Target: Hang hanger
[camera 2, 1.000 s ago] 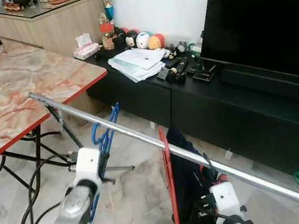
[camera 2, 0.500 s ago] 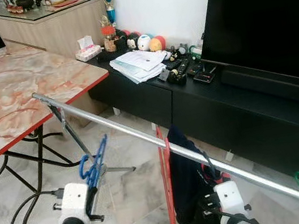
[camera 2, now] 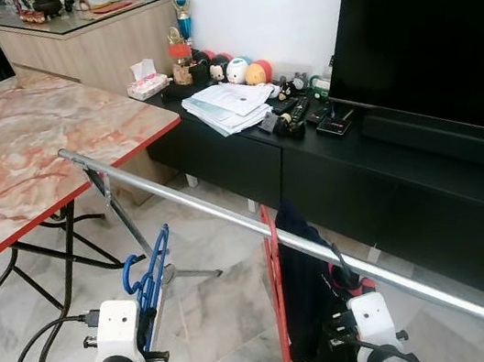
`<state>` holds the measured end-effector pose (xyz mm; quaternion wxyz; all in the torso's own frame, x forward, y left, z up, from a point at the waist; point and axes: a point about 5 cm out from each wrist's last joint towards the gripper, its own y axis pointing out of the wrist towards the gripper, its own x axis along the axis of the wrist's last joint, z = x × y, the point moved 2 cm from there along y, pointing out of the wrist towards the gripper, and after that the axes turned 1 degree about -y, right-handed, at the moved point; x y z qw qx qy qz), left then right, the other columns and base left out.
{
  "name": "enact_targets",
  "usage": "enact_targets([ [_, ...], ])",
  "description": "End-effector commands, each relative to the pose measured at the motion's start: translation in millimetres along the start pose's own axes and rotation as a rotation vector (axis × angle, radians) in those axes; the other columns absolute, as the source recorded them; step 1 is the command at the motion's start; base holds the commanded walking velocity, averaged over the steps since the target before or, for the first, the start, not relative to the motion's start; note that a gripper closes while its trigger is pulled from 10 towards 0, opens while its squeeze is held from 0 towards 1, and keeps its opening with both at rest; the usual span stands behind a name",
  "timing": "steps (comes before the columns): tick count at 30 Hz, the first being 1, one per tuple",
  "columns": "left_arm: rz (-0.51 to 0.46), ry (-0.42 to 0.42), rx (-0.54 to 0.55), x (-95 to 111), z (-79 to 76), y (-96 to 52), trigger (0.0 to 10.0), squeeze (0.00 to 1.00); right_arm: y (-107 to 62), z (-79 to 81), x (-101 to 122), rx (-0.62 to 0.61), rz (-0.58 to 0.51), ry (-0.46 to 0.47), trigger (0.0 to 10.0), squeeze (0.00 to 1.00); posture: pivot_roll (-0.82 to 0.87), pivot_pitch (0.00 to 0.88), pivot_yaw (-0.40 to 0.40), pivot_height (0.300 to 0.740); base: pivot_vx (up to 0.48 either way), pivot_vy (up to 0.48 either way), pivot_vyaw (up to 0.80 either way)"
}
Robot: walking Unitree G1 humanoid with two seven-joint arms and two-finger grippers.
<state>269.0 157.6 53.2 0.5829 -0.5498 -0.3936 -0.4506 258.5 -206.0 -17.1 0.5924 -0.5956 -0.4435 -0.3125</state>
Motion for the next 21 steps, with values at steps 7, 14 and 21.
enact_targets([
  [7, -0.009, 0.022, -0.007, 4.6, 3.0, -0.9, 10.0, 0.0, -8.5, -9.4, -11.5, -0.043, 0.021, 0.017, 10.0, 0.0, 0.06, 0.0, 0.01, 0.74, 0.0, 0.048, 0.0],
  [14, -0.008, 0.018, -0.022, 4.7, 0.1, -1.1, 10.0, 0.0, -8.5, -9.7, -12.3, -0.044, 0.025, 0.017, 10.0, 0.0, 0.06, 0.0, 0.006, 0.74, 0.0, 0.0, 0.0],
  [21, -0.007, -0.001, -0.046, 4.2, -5.7, -2.5, 10.0, 0.0, -6.4, -9.4, -9.4, -0.045, 0.019, 0.016, 10.0, 0.0, 0.06, 0.0, 0.005, 0.74, 0.0, 0.0, 0.0],
])
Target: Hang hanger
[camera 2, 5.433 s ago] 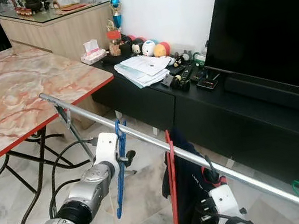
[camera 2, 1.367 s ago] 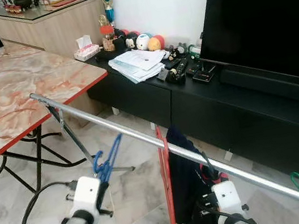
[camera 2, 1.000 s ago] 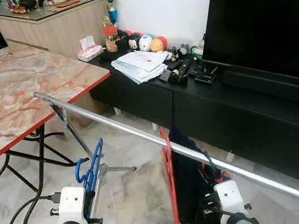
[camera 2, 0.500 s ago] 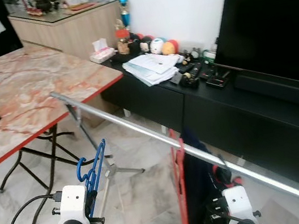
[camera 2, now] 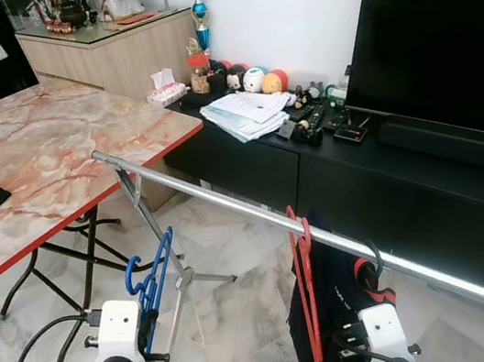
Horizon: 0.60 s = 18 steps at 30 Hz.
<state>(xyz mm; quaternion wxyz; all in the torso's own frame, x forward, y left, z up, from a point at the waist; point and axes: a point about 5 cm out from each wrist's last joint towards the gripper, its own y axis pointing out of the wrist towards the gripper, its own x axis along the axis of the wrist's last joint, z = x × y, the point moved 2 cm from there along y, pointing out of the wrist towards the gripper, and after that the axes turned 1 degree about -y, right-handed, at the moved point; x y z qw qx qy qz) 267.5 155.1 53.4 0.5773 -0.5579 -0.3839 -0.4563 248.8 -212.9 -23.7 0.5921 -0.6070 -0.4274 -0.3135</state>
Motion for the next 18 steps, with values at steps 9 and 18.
enact_targets([
  [9, -0.019, -0.004, -0.025, 6.4, -3.4, 0.2, 10.0, 0.0, -0.1, -2.9, 0.5, -0.015, -0.006, 0.003, 10.0, 0.0, 0.06, 0.0, 0.006, 0.74, 0.0, 0.0, 0.0],
  [18, -0.025, -0.003, -0.04, 8.0, -6.4, 1.3, 10.0, 0.0, -0.2, -1.8, 0.0, -0.01, -0.006, 0.0, 10.0, 0.0, 0.06, 0.0, 0.005, 0.74, 0.0, 0.0, 0.0],
])
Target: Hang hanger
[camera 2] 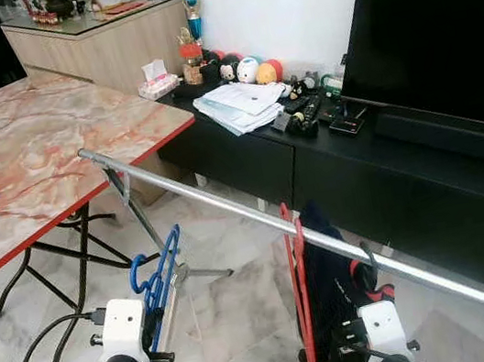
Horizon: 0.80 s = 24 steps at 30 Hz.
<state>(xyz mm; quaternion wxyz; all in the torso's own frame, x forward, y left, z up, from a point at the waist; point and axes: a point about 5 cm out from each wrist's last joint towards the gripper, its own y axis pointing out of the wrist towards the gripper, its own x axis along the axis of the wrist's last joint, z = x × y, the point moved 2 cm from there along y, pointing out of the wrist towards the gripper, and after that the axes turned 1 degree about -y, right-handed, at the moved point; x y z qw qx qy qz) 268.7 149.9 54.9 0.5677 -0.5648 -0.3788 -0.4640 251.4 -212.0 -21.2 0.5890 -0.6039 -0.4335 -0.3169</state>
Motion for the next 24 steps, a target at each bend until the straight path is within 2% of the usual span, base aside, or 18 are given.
enact_targets([
  [1, -0.019, -0.005, -0.011, 6.2, -1.6, 0.7, 10.0, 0.0, -1.3, -1.3, -3.4, -0.01, 0.01, 0.003, 10.0, 0.0, 0.06, 0.0, 0.005, 0.74, 0.0, 0.0, 0.0],
  [12, -0.03, -0.011, -0.012, 8.6, -1.7, 2.2, 10.0, 0.0, -1.1, -1.0, -1.6, -0.013, -0.001, 0.007, 10.0, 0.0, 0.06, 0.0, 0.005, 0.74, 0.0, 0.0, 0.0],
  [24, -0.028, -0.012, -0.019, 8.6, -3.2, 2.5, 10.0, 0.0, 0.4, -0.4, 0.2, -0.013, -0.008, 0.009, 10.0, 0.0, 0.06, 0.0, 0.008, 0.74, -0.284, 0.0, 0.0],
])
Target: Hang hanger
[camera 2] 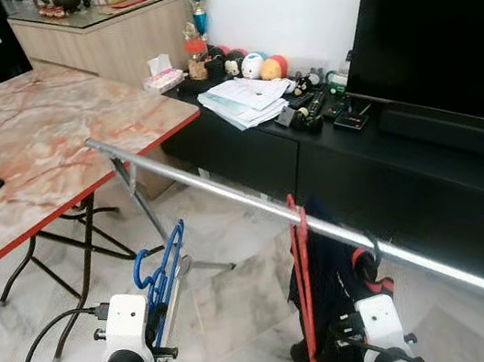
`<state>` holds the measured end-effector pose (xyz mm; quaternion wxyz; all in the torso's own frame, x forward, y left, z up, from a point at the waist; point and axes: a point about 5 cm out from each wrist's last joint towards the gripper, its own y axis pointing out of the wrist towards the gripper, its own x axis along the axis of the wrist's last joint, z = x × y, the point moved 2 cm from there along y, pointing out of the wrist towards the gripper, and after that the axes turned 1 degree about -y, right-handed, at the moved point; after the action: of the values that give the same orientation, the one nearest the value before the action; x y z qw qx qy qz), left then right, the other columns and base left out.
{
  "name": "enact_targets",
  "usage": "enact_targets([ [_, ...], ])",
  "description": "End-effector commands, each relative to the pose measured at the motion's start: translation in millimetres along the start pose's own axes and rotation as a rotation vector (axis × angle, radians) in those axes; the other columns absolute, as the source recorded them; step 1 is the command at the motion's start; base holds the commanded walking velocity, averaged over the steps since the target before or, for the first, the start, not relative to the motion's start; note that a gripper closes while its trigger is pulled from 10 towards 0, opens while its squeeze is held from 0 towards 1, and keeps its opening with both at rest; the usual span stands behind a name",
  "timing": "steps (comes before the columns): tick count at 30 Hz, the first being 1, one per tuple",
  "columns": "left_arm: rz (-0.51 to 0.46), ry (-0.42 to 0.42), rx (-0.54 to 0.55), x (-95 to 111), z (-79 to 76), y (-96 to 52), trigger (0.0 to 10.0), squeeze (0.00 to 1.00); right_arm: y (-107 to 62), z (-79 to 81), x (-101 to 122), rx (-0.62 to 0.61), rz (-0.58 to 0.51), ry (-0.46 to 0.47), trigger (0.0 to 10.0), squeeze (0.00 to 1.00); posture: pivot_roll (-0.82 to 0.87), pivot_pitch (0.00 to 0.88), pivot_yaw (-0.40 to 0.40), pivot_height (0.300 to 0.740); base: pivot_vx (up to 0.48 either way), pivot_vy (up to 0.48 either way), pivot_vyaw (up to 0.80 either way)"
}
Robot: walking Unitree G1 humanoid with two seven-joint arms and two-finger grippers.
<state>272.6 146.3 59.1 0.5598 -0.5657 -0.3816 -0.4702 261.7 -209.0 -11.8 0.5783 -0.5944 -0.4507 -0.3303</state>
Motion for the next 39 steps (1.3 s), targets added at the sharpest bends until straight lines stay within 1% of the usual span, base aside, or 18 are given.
enact_targets([
  [1, -0.009, -0.008, -0.008, 2.7, -0.3, -0.1, 10.0, 0.0, -5.6, -0.5, -12.7, -0.008, 0.044, 0.016, 10.0, 0.0, 0.06, 0.0, 0.009, 0.74, -0.296, 0.0, 0.0],
  [9, -0.006, -0.009, -0.01, 1.3, -1.5, -0.5, 10.0, 0.0, -5.2, -0.3, -12.0, -0.006, 0.041, 0.013, 10.0, 0.0, 0.06, 0.0, 0.005, 0.74, -0.296, 0.0, 0.0],
  [13, 0.008, 0.004, -0.002, -0.9, 0.1, -0.2, 10.0, 0.0, -4.6, -1.1, -11.4, -0.008, 0.041, 0.011, 10.0, 0.0, 0.06, 0.0, 0.003, 0.74, 0.0, 0.0, 0.0],
  [20, 0.012, 0.002, 0.004, -2.2, 1.8, 0.0, 10.0, 0.0, -3.3, -2.6, -9.4, -0.013, 0.036, 0.007, 10.0, 0.0, 0.06, 0.0, 0.001, 0.74, 0.0, 0.0, 0.0],
  [23, 0.011, 0.003, 0.003, -1.8, 2.9, 0.2, 10.0, 0.0, -1.4, -4.0, -4.5, -0.026, 0.015, 0.008, 10.0, 0.0, 0.06, 0.0, 0.001, 0.74, 0.0, 0.0, 0.0],
  [24, 0.01, 0.006, 0.004, -1.4, 4.5, 0.9, 10.0, 0.0, 1.7, -5.7, 4.5, -0.039, -0.018, 0.008, 10.0, 0.0, 0.06, 0.0, 0.002, 0.74, 0.0, 0.0, 0.0],
  [25, 0.01, 0.006, 0.004, -1.4, 4.5, 0.9, 10.0, 0.0, 1.7, -5.7, 4.5, -0.039, -0.018, 0.008, 10.0, 0.0, 0.06, 0.0, 0.002, 0.74, 0.0, 0.0, 0.0],
  [29, 0.011, 0.011, 0.012, 0.3, 9.6, 2.7, 10.0, 0.0, 9.6, -7.5, 25.3, -0.042, -0.077, 0.003, 10.0, 0.0, 0.06, 0.0, 0.002, 0.74, 0.0, 0.0, 0.0],
  [33, 0.015, 0.011, 0.01, -0.9, 10.1, 1.9, 10.0, 0.0, 10.1, -7.2, 25.5, -0.037, -0.076, -0.001, 10.0, 0.0, 0.06, 0.0, 0.0, 0.74, 0.0, 0.0, 0.0],
  [39, 0.02, 0.0, 0.005, -2.2, 9.3, 0.9, 10.0, 0.0, 9.9, -5.8, 19.8, -0.037, -0.047, -0.012, 10.0, 0.0, 0.07, 0.0, -0.002, 0.74, 0.0, 0.0, 0.0],
])
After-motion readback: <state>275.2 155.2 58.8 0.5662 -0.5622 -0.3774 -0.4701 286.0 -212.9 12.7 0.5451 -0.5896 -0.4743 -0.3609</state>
